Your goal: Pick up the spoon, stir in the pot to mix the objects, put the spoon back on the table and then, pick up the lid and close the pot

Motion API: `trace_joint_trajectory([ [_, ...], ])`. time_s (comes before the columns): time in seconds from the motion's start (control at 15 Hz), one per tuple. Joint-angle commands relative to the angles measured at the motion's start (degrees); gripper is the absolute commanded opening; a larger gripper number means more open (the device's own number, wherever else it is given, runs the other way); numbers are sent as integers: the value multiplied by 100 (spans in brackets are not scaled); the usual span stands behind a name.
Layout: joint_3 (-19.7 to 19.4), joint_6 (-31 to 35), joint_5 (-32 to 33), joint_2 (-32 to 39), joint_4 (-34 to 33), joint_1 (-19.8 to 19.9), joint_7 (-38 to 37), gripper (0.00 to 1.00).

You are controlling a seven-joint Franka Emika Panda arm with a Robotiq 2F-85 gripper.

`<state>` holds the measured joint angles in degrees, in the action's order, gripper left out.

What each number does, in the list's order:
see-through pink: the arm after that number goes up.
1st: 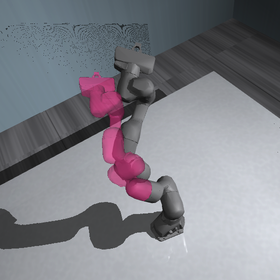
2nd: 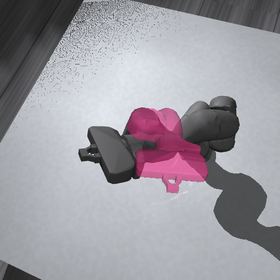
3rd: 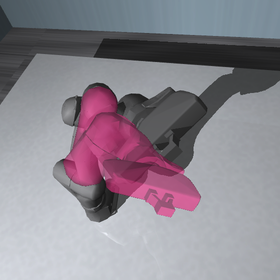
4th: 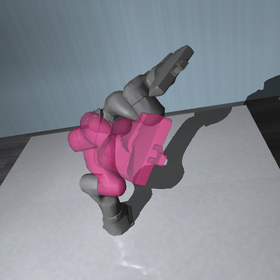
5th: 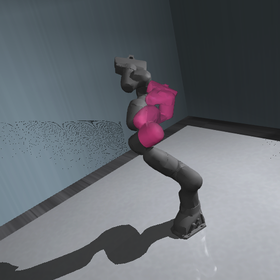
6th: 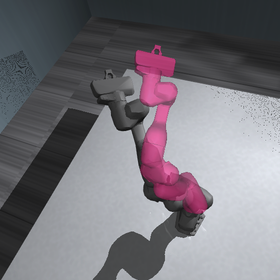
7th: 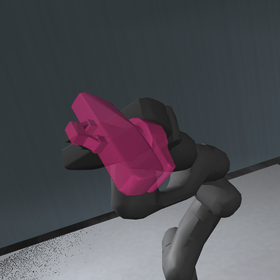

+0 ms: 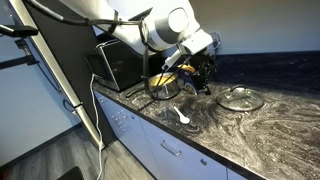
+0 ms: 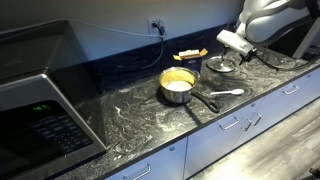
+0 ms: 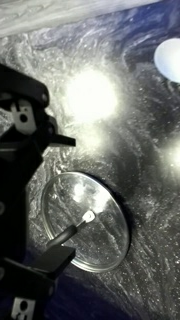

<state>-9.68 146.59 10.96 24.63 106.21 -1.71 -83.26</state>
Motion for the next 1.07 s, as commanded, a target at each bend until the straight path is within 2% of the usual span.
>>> trace_joint_trajectory([
  [0.0,-96,210,208,342,-453,108,1052,100],
  [0.33,-138,291,226,792,-1019,189,2637,100],
  [0.53,-231,426,196,1061,-1296,123,3180,100],
  [1.0,-573,583,51,1772,-2007,-21,3411,100],
])
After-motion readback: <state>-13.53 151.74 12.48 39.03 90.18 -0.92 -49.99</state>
